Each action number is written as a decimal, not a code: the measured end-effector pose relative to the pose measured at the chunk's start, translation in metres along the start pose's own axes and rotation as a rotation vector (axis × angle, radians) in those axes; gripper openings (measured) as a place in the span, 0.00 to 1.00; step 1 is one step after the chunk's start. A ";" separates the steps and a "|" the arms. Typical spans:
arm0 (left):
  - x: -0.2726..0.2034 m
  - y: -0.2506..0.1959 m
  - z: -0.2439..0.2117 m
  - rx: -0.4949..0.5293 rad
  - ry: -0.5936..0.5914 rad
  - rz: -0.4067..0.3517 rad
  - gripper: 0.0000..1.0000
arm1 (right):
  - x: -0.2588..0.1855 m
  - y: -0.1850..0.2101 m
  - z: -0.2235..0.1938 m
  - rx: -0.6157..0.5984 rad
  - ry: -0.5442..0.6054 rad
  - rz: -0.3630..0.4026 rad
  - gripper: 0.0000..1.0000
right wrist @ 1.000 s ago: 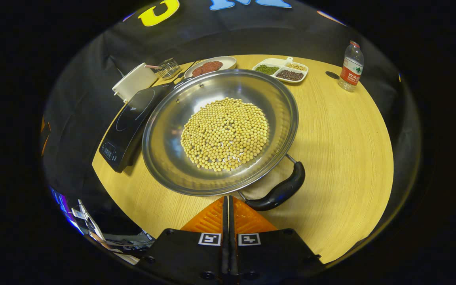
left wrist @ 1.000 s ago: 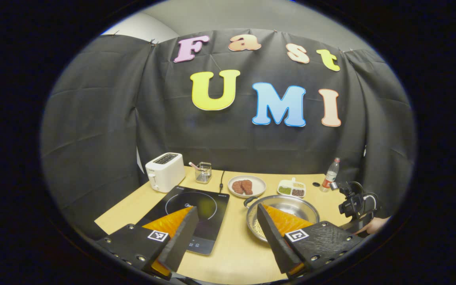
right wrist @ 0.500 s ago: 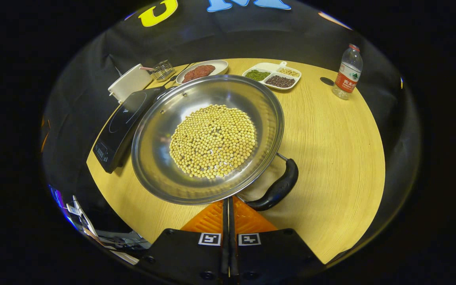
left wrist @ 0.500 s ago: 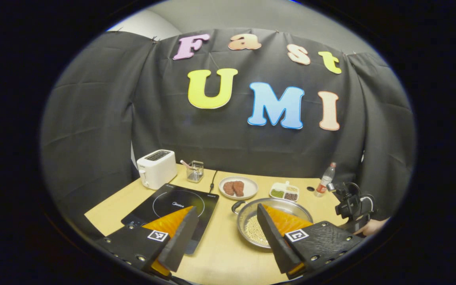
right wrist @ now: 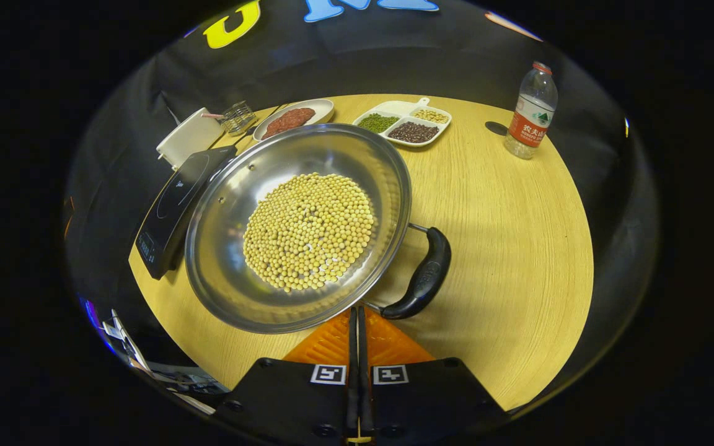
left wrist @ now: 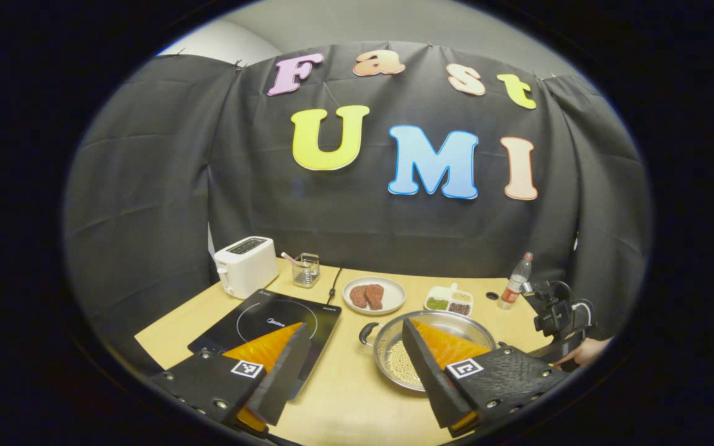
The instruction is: First push the handle of the pot to place it horizontally, then grasp the pot with both hands and set it on the induction cooktop.
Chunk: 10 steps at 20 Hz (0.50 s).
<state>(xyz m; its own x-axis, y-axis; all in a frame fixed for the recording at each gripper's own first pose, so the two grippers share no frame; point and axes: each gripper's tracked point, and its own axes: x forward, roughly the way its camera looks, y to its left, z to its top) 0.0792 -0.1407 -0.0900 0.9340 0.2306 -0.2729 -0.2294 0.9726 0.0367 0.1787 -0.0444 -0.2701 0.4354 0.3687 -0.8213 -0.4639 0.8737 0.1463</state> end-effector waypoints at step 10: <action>-0.001 -0.007 -0.010 0.052 0.044 0.087 0.91 | 0.010 -0.029 0.023 0.077 -0.049 0.028 0.00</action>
<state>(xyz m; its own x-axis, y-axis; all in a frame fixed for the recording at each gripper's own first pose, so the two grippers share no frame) 0.0774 -0.1481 -0.1000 0.8979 0.3138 -0.3088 -0.2933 0.9494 0.1120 0.2149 -0.0587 -0.2701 0.4612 0.4070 -0.7884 -0.4170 0.8838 0.2122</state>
